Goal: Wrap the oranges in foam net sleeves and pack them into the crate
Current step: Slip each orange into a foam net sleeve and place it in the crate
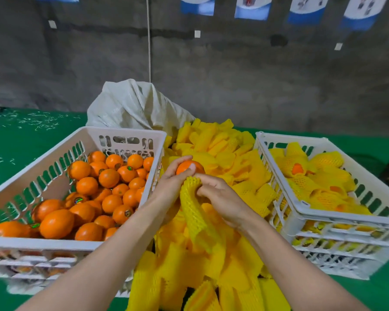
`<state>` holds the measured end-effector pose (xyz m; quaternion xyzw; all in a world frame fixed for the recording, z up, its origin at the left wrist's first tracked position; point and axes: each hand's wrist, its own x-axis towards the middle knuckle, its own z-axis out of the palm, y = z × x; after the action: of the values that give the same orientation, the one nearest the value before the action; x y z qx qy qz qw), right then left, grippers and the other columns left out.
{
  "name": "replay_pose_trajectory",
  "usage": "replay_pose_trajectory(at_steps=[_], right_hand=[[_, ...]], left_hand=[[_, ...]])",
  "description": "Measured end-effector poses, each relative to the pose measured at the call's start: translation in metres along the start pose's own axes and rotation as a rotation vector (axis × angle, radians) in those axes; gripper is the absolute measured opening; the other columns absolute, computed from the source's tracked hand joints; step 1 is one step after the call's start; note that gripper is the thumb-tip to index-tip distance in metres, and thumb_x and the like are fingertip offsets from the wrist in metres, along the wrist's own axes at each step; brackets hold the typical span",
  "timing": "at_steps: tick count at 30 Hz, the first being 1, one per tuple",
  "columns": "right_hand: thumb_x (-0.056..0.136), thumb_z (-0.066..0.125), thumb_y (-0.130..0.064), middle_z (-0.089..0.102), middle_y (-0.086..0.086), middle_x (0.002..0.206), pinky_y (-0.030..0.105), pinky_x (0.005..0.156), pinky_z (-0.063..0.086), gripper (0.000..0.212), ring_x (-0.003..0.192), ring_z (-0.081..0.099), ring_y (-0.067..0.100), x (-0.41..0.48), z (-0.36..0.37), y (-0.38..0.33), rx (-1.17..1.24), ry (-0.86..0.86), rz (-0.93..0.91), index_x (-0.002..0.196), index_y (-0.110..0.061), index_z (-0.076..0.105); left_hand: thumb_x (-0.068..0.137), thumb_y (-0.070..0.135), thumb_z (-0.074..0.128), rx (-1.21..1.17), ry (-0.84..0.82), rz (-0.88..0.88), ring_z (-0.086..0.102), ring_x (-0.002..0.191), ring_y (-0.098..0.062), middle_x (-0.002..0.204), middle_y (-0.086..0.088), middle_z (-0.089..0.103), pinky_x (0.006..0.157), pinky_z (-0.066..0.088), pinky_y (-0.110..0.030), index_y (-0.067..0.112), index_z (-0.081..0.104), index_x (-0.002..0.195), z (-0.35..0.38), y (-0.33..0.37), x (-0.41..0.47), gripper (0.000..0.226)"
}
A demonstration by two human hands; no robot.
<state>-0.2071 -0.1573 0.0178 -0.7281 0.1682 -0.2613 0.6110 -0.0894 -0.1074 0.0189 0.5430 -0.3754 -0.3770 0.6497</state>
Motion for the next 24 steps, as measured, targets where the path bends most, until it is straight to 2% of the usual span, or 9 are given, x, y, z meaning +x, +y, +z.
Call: replay_pose_trajectory(at_steps=[3, 6, 8, 11, 14, 17, 20, 22, 24], right_hand=[[0.084, 0.033, 0.015, 0.061, -0.012, 0.067, 0.015, 0.060, 0.042, 0.046, 0.064, 0.052, 0.001, -0.009, -0.010, 0.001, -0.053, 0.095, 0.009, 0.082, -0.020, 0.062], [0.084, 0.035, 0.015, 0.054, -0.011, 0.055, 0.013, 0.049, 0.036, 0.043, 0.049, 0.044, -0.003, -0.016, -0.021, 0.001, -0.105, 0.195, 0.002, 0.074, -0.018, 0.060], [0.085, 0.037, 0.016, 0.051, -0.003, 0.062, 0.016, 0.050, 0.035, 0.036, 0.050, 0.042, -0.001, -0.017, -0.029, 0.001, -0.120, 0.258, -0.011, 0.079, -0.010, 0.061], [0.087, 0.040, 0.017, 0.056, 0.001, 0.072, 0.025, 0.065, 0.041, 0.025, 0.065, 0.049, 0.009, -0.019, -0.043, 0.002, -0.031, 0.339, -0.033, 0.091, 0.004, 0.059], [0.088, 0.045, 0.012, 0.063, -0.007, 0.062, 0.020, 0.058, 0.048, 0.028, 0.059, 0.057, 0.005, -0.024, -0.047, 0.005, 0.117, 0.364, -0.031, 0.081, -0.012, 0.057], [0.086, 0.056, 0.004, 0.065, 0.001, 0.075, 0.039, 0.070, 0.053, 0.028, 0.075, 0.060, 0.019, -0.025, -0.044, 0.018, -0.055, 0.479, -0.066, 0.079, -0.023, 0.059], [0.092, 0.054, -0.003, 0.066, 0.009, 0.084, 0.058, 0.073, 0.050, 0.021, 0.082, 0.062, 0.032, -0.027, -0.033, 0.030, -0.093, 0.586, -0.155, 0.090, -0.024, 0.057], [0.097, 0.047, -0.015, 0.064, -0.004, 0.082, 0.054, 0.068, 0.048, 0.006, 0.077, 0.062, 0.023, -0.030, -0.020, 0.036, -0.121, 0.626, -0.231, 0.097, -0.019, 0.052], [0.093, 0.042, -0.024, 0.059, -0.011, 0.073, 0.047, 0.061, 0.044, 0.008, 0.066, 0.054, 0.010, -0.034, -0.010, 0.040, -0.164, 0.623, -0.253, 0.096, -0.020, 0.048]], left_hand=[[0.093, 0.025, 0.053, -0.001, 0.028, 0.017, 0.053, 0.086, 0.007, 0.100, 0.017, 0.055, 0.061, 0.045, -0.003, 0.029, 0.057, 0.117, 0.017, -0.006, -0.002, 0.024], [0.092, 0.027, 0.055, -0.080, 0.032, -0.032, 0.061, 0.095, -0.012, 0.106, 0.003, 0.062, 0.076, 0.055, -0.024, 0.034, 0.059, 0.109, 0.029, -0.012, -0.007, 0.019], [0.092, 0.028, 0.055, -0.124, 0.019, -0.086, 0.062, 0.096, -0.022, 0.106, -0.006, 0.064, 0.079, 0.052, -0.037, 0.031, 0.058, 0.110, 0.034, -0.015, -0.008, 0.019], [0.090, 0.033, 0.052, -0.233, -0.033, -0.141, 0.062, 0.089, -0.022, 0.099, -0.008, 0.065, 0.072, 0.049, -0.034, 0.022, 0.058, 0.107, 0.041, -0.017, -0.010, 0.021], [0.077, 0.045, 0.056, -0.334, -0.161, -0.188, 0.065, 0.100, -0.021, 0.109, -0.006, 0.068, 0.081, 0.054, -0.038, 0.020, 0.058, 0.114, 0.040, -0.022, -0.012, 0.045], [0.072, 0.028, 0.067, -0.288, -0.178, -0.130, 0.065, 0.101, -0.023, 0.118, -0.010, 0.063, 0.078, 0.057, -0.034, 0.023, 0.056, 0.122, 0.041, -0.024, -0.014, 0.051], [0.074, 0.034, 0.063, -0.402, -0.067, -0.110, 0.066, 0.099, -0.024, 0.117, -0.015, 0.065, 0.079, 0.057, -0.035, 0.015, 0.054, 0.128, 0.049, -0.029, -0.014, 0.058], [0.079, 0.045, 0.056, -0.474, -0.013, -0.154, 0.063, 0.105, -0.030, 0.125, -0.024, 0.059, 0.083, 0.054, -0.039, 0.005, 0.047, 0.134, 0.057, -0.031, -0.013, 0.068], [0.083, 0.055, 0.048, -0.476, 0.037, -0.175, 0.057, 0.110, -0.037, 0.124, -0.033, 0.051, 0.095, 0.047, -0.046, -0.001, 0.046, 0.133, 0.058, -0.032, -0.012, 0.075]])
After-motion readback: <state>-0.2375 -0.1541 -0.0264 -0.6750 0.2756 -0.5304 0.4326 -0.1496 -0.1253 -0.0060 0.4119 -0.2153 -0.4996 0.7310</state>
